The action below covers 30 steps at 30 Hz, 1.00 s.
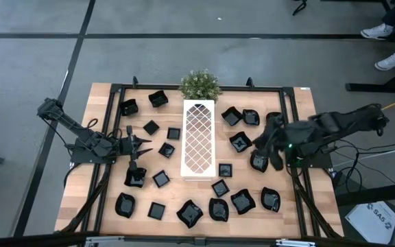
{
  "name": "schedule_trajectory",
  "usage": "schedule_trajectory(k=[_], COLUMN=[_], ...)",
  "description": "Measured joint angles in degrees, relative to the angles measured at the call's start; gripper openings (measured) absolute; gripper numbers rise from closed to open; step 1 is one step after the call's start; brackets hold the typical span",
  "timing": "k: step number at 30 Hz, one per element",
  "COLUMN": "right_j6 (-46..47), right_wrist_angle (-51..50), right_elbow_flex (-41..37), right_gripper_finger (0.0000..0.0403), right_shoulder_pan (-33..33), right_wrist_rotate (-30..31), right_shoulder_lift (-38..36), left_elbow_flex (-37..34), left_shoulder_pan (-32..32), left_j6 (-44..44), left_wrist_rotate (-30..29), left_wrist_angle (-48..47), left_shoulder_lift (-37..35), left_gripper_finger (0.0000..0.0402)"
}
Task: Pick & Place Mini shaped plates
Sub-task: Put the distorted square plate on the shelf
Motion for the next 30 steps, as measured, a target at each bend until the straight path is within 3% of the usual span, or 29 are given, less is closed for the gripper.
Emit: schedule_trajectory(k=[13,19,25,30], right_j6=[1.4,-1.4,-9.4,-15.6], right_wrist_angle=[-0.1,-6.0,-12.8,-12.0], right_elbow_flex=[0.0,0.0,0.0,-2.9], right_gripper_finger=[0.0197,0.0197,0.0197,0.0197], right_shoulder_pan=[9.3,10.6,10.6,10.1], right_wrist_rotate=[-2.5,-2.7,6.1,15.1], right_shoulder_lift=[13.5,18.4,22.3,23.8], left_elbow_flex=[0.0,0.0,0.0,0.0], left_shoulder_pan=[0.0,0.0,0.0,0.0], left_j6=[0.0,0.0,0.0,0.0], left_wrist_rotate=[0.0,0.0,0.0,0.0], left_wrist_angle=[0.0,0.0,0.0,0.0], left_shoulder_lift=[0.0,0.0,0.0,0.0], left_gripper_finger=[0.0143,0.0143,0.0143,0.0143])
